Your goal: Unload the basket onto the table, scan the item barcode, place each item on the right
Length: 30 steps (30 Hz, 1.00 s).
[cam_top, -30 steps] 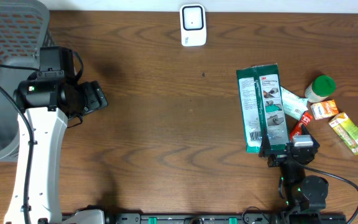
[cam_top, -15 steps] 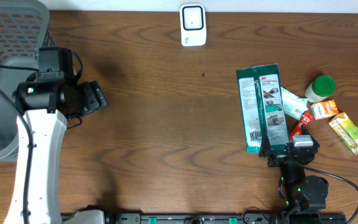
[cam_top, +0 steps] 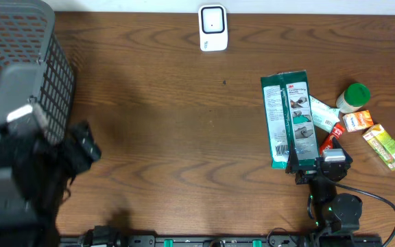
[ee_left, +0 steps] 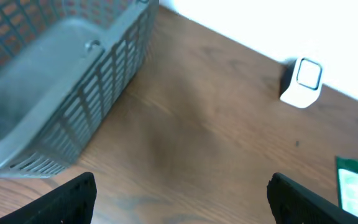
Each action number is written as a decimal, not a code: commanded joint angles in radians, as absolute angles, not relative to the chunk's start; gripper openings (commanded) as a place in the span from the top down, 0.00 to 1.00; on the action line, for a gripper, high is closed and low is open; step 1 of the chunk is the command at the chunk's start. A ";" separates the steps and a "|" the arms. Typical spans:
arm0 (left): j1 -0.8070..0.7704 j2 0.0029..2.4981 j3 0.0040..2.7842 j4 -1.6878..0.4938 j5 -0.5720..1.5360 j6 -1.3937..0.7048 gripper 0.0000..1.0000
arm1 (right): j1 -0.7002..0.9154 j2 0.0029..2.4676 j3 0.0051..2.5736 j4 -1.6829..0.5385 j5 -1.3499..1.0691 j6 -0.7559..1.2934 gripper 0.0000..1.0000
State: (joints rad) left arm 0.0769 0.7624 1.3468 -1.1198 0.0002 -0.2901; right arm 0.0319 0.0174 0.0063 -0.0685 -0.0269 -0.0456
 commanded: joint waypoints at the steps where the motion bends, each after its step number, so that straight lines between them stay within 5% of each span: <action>1: 0.075 0.676 1.343 -1.159 -0.015 -0.274 0.11 | 0.028 0.015 0.005 -0.072 -0.031 -0.058 0.01; 18: 0.071 0.092 0.967 -1.103 -0.015 -0.274 0.11 | 0.028 0.015 0.005 -0.072 -0.031 -0.058 0.01; 30: 0.039 0.002 0.693 -0.556 0.001 -0.274 0.11 | 0.028 0.015 0.006 -0.072 -0.031 -0.058 0.01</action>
